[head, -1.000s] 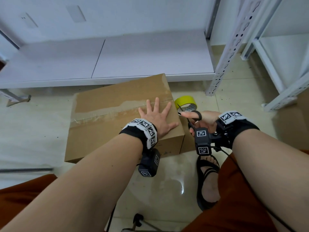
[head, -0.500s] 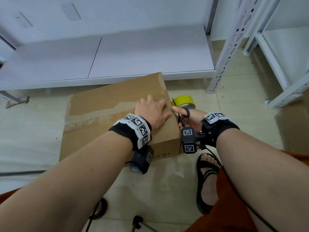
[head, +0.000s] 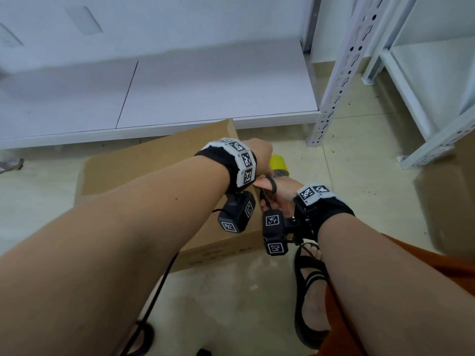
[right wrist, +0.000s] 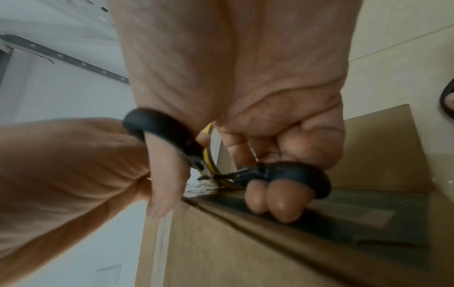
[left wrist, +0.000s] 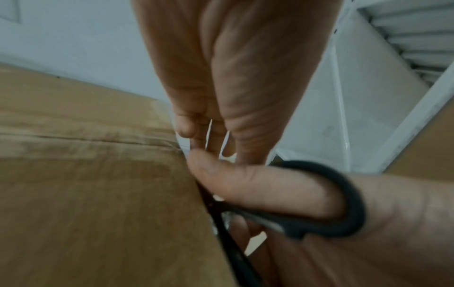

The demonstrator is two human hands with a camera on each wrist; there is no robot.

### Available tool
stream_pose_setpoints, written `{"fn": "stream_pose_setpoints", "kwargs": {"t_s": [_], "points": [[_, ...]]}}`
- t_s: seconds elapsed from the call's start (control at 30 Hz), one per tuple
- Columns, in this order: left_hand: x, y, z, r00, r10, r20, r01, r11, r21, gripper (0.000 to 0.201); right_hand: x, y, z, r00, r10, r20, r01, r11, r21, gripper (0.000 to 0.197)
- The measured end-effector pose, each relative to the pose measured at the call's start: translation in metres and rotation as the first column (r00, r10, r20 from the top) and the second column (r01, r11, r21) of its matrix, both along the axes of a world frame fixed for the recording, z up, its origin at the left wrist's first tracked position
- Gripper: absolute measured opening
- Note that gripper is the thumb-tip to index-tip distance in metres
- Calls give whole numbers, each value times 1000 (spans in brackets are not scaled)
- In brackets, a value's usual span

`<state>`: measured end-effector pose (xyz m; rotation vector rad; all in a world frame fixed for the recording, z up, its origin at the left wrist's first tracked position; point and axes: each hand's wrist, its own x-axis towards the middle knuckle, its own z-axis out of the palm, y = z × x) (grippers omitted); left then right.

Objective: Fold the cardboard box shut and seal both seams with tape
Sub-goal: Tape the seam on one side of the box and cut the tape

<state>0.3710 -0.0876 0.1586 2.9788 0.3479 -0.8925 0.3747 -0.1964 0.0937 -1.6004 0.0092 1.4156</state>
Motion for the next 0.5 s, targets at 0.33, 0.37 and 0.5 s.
{"fn": "stream_pose_setpoints", "kwargs": {"t_s": [0.33,0.37,0.5], "points": [[-6,27,-2,968,145,205,-126,987,-104,41,-2,0,2,979,58,195,-61,998,8,47],[-10,32,-6,953,206,222,-173,972,-159,42,-2,1,2,973,62,222,-65,998,7,45],[-23,38,-18,865,410,288,-316,893,-320,50,-3,1,0,956,58,288,-62,998,3,44]]}}
